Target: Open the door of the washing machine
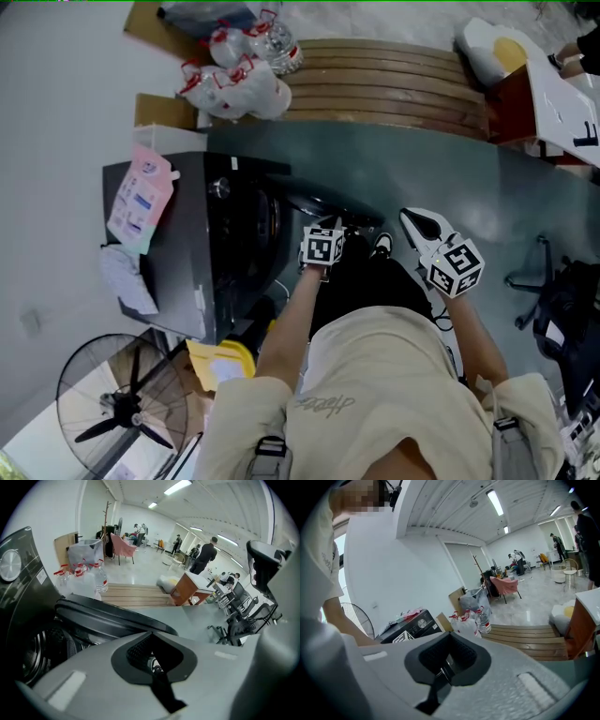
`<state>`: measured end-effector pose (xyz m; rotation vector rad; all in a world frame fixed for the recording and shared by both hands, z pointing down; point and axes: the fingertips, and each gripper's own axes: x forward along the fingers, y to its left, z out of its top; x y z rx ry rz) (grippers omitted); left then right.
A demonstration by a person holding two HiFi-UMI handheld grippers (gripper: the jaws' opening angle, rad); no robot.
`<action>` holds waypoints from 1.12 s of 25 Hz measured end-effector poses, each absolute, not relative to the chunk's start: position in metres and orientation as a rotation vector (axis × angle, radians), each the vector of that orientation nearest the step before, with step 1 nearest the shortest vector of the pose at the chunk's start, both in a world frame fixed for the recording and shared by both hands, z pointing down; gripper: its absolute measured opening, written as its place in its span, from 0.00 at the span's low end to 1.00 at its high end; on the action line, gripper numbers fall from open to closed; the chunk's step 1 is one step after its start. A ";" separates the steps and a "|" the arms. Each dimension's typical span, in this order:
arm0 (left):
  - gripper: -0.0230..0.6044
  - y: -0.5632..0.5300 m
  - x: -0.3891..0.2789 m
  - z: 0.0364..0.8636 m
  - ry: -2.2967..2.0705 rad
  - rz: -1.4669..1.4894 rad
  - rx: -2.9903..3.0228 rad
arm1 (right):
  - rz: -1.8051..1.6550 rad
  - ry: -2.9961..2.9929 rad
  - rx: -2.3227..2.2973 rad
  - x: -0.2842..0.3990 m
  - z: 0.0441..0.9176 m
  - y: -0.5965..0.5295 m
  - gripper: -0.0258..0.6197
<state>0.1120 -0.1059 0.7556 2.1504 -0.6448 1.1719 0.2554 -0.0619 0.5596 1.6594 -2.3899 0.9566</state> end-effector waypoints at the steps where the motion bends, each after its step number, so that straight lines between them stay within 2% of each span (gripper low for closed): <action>1: 0.07 -0.109 0.116 0.756 -0.632 1.166 2.157 | 0.951 -2.382 1.661 0.255 0.559 -0.066 0.04; 14: 0.07 -0.169 0.155 0.747 -0.541 1.023 2.204 | 0.857 -2.258 1.791 0.267 0.546 -0.117 0.04; 28: 0.07 -0.237 0.149 0.736 -0.665 0.950 2.165 | 0.798 -2.304 1.683 0.263 0.543 -0.169 0.04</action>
